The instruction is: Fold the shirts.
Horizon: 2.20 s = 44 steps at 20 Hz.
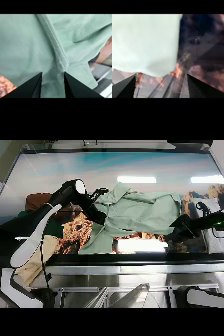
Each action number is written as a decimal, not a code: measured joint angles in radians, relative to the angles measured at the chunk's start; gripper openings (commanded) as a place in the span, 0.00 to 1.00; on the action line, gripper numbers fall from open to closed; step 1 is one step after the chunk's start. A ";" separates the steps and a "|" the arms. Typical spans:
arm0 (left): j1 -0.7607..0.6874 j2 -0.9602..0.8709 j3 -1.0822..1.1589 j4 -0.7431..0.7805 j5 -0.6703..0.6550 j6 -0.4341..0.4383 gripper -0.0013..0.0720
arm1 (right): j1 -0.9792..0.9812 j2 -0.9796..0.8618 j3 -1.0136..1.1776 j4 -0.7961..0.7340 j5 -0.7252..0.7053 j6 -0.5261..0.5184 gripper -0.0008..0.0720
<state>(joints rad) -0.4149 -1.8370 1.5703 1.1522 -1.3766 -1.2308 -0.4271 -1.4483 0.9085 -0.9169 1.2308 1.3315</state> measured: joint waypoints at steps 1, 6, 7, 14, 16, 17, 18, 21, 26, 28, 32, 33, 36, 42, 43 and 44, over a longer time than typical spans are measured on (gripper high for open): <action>-0.001 -0.006 0.013 0.003 -0.006 0.000 0.41 | 0.010 -0.013 -0.004 0.016 -0.011 -0.007 0.98; -0.014 -0.016 0.076 0.008 -0.102 -0.008 0.41 | 0.046 -0.062 -0.010 0.077 -0.029 -0.040 0.98; -0.021 -0.017 0.089 0.008 -0.118 -0.008 0.41 | 0.048 -0.066 -0.010 0.085 -0.031 -0.047 0.98; -0.076 -0.036 0.126 0.093 -0.105 -0.032 0.41 | 0.052 -0.074 -0.011 0.114 -0.050 -0.085 0.98; -0.081 -0.057 0.127 0.128 -0.104 -0.046 0.41 | 0.052 -0.075 -0.011 0.123 -0.056 -0.095 0.98; -0.083 -0.068 0.128 0.138 -0.104 -0.051 0.40 | 0.052 -0.075 -0.011 0.126 -0.057 -0.098 0.97; -0.085 -0.079 0.129 0.146 -0.102 -0.056 0.40 | 0.052 -0.075 -0.011 0.130 -0.061 -0.099 0.90; -0.087 -0.095 0.132 0.153 -0.100 -0.070 0.04 | 0.052 -0.078 -0.013 0.119 -0.082 -0.106 0.05; -0.077 -0.092 0.215 0.113 -0.132 -0.079 0.05 | 0.052 -0.073 -0.009 0.152 -0.060 -0.138 0.04; -0.054 -0.056 0.273 0.047 -0.150 -0.079 0.05 | 0.050 -0.059 0.010 0.160 -0.026 -0.150 0.04; 0.047 0.083 0.363 -0.188 -0.164 -0.078 0.04 | 0.016 0.036 0.100 0.242 0.108 -0.178 0.04; 0.082 0.128 0.375 -0.257 -0.164 -0.074 0.05 | -0.002 0.077 0.135 0.288 0.142 -0.185 0.04; 0.214 0.298 0.395 -0.492 -0.142 -0.048 0.05 | -0.070 0.217 0.251 0.444 0.227 -0.200 0.05; 0.514 0.674 0.405 -0.812 -0.002 0.044 0.05 | -0.225 0.500 0.463 0.676 0.312 -0.209 0.05; 0.567 0.730 0.405 -0.828 0.023 0.057 0.05 | -0.240 0.543 0.480 0.691 0.315 -0.210 0.05; 0.615 0.776 0.404 -0.840 0.042 0.066 0.05 | -0.249 0.580 0.492 0.704 0.317 -0.211 0.05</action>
<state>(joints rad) 0.2005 -1.0611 1.9743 0.3119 -1.3350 -1.1645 -0.6765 -0.8680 1.4002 -0.2127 1.5482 1.1210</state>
